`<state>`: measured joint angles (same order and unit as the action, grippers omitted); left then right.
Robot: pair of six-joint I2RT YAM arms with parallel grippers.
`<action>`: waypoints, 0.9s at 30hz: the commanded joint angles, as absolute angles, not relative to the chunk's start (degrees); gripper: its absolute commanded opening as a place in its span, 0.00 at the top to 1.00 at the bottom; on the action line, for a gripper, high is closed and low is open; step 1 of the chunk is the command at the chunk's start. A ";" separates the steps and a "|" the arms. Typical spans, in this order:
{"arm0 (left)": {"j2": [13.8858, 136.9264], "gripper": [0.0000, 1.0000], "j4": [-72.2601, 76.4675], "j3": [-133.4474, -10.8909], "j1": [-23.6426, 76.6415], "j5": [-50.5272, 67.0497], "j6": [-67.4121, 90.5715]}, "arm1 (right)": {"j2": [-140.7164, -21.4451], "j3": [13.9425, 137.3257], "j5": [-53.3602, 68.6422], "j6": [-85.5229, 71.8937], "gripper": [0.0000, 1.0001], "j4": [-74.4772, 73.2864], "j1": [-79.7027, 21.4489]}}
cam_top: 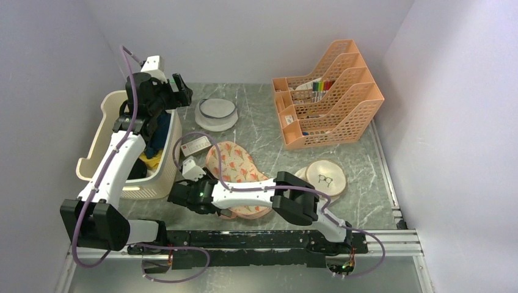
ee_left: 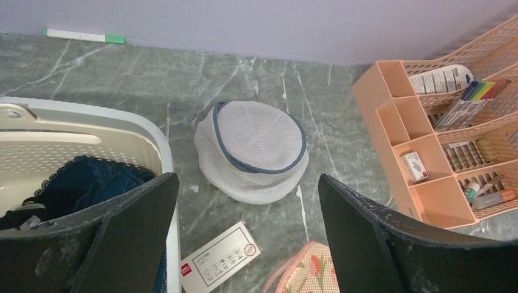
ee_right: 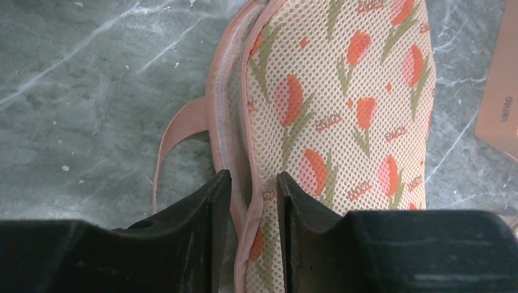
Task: Unzip the laundry bag and remove the bra
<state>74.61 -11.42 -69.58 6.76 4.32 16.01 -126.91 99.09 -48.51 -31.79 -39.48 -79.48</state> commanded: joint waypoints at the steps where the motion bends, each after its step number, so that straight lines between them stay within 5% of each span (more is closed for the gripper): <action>1: 74.34 0.04 -10.61 -70.46 6.15 4.39 15.38 | -128.99 102.20 -54.77 -34.46 0.67 -43.88 -79.97; 8: 74.19 0.05 -10.11 -70.03 6.07 4.60 15.77 | -132.15 105.28 -57.67 -34.10 0.81 -45.61 -80.54; 12: 74.70 0.05 -10.44 -70.31 6.06 4.85 15.75 | -131.82 106.91 -58.82 -33.90 0.99 -46.34 -81.31; 16: 74.36 0.05 -10.30 -70.14 6.06 4.57 15.59 | -127.80 107.00 -58.43 -33.39 1.00 -47.53 -81.82; 27: 74.90 0.06 -10.53 -70.40 6.06 4.82 15.35 | -100.72 78.55 0.14 -32.88 1.00 -15.53 -68.26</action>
<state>74.63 -11.42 -69.58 6.52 4.25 15.79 -107.46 85.93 -27.66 -31.24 -31.38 -74.76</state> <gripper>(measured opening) 0.950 0.010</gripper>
